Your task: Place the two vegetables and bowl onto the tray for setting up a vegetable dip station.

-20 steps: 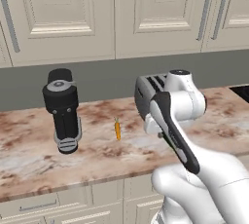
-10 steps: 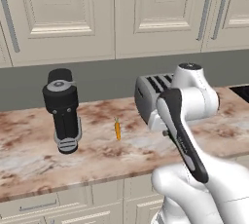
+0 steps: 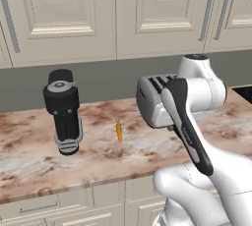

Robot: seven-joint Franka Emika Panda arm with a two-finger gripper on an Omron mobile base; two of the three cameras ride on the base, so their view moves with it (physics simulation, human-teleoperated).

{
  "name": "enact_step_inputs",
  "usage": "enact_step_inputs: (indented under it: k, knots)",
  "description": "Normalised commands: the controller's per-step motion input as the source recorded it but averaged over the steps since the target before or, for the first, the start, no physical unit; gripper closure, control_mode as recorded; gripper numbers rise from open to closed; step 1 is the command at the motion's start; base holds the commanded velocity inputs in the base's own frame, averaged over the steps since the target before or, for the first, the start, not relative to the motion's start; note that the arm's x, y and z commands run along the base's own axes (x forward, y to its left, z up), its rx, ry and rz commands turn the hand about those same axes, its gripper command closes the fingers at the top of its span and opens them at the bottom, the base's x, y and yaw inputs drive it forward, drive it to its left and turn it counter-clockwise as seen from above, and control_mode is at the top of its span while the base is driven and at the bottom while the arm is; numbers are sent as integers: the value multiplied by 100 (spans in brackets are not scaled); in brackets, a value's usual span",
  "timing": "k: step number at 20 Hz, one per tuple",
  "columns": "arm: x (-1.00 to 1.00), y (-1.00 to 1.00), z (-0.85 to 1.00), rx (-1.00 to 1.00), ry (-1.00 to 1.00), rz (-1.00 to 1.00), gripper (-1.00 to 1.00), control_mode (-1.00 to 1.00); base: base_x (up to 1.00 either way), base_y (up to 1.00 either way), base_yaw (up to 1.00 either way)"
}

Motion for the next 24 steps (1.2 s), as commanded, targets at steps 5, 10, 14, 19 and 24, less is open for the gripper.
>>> enact_step_inputs:
  k: [5,10,14,19,24]
  knots:
    - [0,0,0,0,0,0,100,100,-41,-66,0]
    - [0,0,0,0,0,0,100,100,-60,-100,0]
    - [0,0,0,0,0,0,100,100,-34,-100,0]
    - [0,0,0,0,0,0,100,100,-20,-100,0]
    - [0,0,0,0,0,0,100,100,-2,-100,0]
